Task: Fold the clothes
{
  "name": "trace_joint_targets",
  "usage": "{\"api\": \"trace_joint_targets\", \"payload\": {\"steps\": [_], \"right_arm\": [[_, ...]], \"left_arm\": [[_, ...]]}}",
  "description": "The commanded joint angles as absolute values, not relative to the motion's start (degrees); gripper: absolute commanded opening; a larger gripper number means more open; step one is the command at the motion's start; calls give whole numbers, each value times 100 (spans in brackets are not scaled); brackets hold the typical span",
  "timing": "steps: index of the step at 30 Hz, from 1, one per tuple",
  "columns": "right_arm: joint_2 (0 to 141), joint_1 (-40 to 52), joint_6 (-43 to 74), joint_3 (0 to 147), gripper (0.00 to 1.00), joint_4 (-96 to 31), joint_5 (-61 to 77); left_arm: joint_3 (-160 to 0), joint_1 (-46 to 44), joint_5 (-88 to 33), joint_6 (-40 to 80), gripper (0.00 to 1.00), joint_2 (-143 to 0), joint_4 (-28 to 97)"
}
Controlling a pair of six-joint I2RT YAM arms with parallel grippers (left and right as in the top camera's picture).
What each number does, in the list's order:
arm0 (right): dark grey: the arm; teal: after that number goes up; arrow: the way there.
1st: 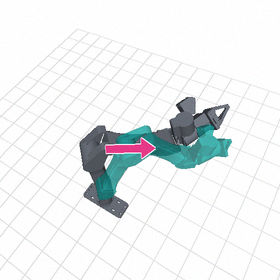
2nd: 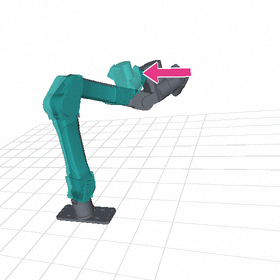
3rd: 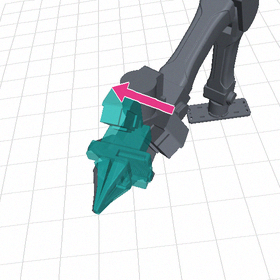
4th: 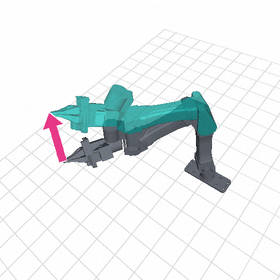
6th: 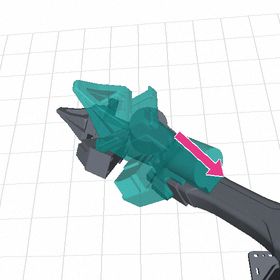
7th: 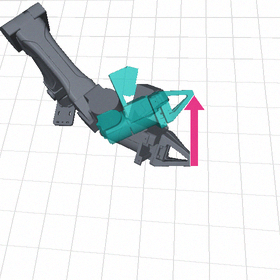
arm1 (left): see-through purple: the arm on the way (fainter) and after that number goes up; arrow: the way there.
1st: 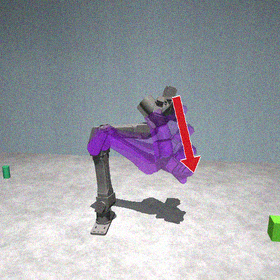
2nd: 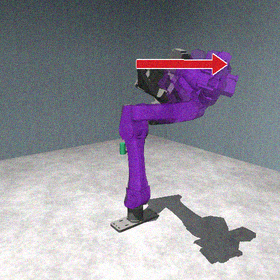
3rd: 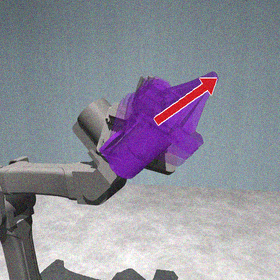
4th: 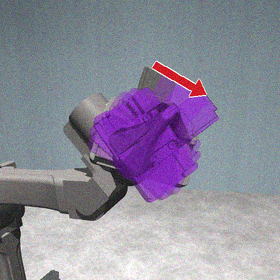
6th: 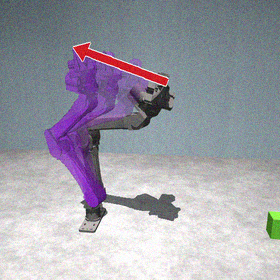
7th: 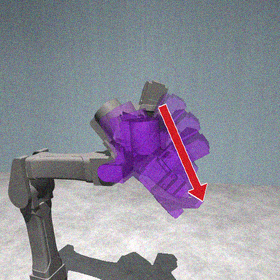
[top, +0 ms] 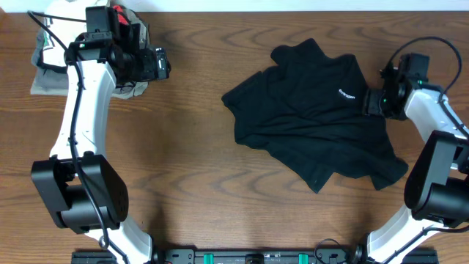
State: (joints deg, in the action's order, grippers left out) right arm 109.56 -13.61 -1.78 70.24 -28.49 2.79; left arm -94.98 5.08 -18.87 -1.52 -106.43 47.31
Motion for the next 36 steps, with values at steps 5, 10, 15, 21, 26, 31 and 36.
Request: {"api": "trace_joint_targets", "payload": {"steps": [5, 10, 15, 21, 26, 31, 36], "right_arm": [[11030, -1341, 292, 6519, 59, -1544, 676], [11205, -1280, 517, 6501, 50, -1278, 694], [11522, -1273, 578, 6504, 40, -1216, 819], [11515, -1286, 797, 6608, 1, -1179, 843], [11056, -1382, 764, 7157, 1, -1555, 838], [10398, -1527, 650, 8016, 1, -2137, 838], [9719, -1684, 414, 8652, 1, -2484, 779]], "left_arm": [[-9498, 491, -1855, -141, 98, -10707, 4703], [-9498, 491, -1855, -143, 98, -10707, 4698], [-9498, 491, -1855, -143, 98, -10707, 4696], [-9498, 489, -1855, -139, 98, -10707, 4681], [-9498, 489, -1857, -139, 98, -10707, 4683], [-9498, 489, -1857, -139, 98, -10707, 4681], [-9498, 489, -1857, -139, 98, -10707, 4681]]}}
